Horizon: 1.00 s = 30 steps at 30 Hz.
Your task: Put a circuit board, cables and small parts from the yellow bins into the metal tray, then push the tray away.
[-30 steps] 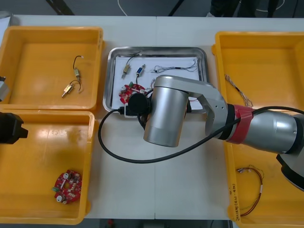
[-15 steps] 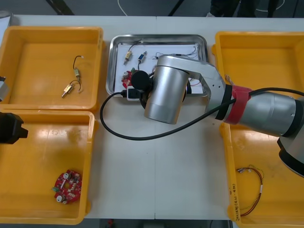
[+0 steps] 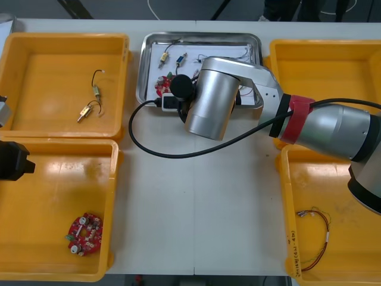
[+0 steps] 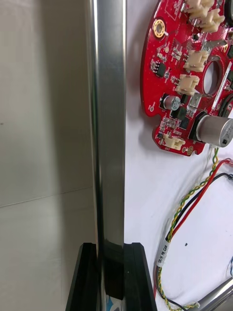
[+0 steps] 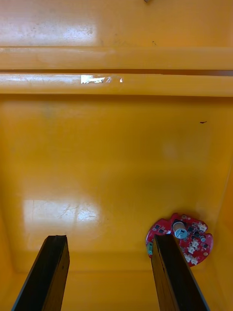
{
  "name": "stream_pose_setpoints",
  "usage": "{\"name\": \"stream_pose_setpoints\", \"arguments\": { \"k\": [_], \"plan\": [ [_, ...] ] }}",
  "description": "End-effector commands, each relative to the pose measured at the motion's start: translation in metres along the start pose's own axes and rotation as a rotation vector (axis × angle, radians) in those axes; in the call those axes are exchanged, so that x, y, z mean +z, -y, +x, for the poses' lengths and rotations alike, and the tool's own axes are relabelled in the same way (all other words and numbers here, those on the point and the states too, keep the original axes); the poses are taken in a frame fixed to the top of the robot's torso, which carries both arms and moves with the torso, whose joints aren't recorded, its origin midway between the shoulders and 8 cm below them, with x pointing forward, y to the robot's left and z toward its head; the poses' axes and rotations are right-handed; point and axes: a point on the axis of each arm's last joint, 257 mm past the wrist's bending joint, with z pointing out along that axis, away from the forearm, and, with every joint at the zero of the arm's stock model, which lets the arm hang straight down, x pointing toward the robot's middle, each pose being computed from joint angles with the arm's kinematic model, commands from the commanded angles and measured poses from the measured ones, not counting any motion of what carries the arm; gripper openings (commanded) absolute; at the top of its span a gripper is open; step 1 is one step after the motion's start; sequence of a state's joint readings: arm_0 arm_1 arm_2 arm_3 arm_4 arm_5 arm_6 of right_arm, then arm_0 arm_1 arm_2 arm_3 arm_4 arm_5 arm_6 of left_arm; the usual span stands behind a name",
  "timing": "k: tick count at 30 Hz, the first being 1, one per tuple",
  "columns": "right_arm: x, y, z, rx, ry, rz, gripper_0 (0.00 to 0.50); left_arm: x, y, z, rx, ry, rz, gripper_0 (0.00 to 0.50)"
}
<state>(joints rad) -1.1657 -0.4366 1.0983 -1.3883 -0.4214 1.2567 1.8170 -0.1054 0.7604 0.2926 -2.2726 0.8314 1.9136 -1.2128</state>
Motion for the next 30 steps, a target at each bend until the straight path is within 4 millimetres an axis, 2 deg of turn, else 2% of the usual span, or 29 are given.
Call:
{"name": "stream_pose_setpoints", "arguments": {
  "k": [1,12,21,22,24,26,27,30],
  "plan": [
    [-0.014,0.029,-0.03,-0.092,0.043,0.069,0.0,-0.012,-0.014,-0.001,0.049,0.017,-0.041,0.5],
    [-0.007,0.042,-0.039,-0.105,0.069,0.107,0.0,-0.012,-0.014,-0.001,0.049,0.017,-0.041,0.5],
    [0.0,0.049,-0.035,-0.1,0.052,0.123,0.0,-0.012,-0.014,-0.001,0.049,0.017,-0.041,0.5],
    [0.001,0.049,-0.035,-0.099,0.05,0.123,0.038,-0.012,-0.014,-0.001,0.049,0.017,-0.041,0.5],
    [0.0,0.05,-0.035,-0.101,0.051,0.125,0.184,-0.012,-0.014,-0.001,0.049,0.017,-0.041,0.5],
    [0.0,0.05,-0.035,-0.103,0.051,0.125,0.449,-0.012,-0.014,-0.001,0.049,0.017,-0.041,0.5],
    [0.001,0.05,-0.034,-0.1,0.048,0.125,0.5,-0.012,-0.014,-0.001,0.049,0.017,-0.041,0.5],
    [0.0,0.049,-0.033,-0.1,0.044,0.122,0.5,-0.012,-0.014,-0.001,0.049,0.017,-0.041,0.5]
  ]
}}
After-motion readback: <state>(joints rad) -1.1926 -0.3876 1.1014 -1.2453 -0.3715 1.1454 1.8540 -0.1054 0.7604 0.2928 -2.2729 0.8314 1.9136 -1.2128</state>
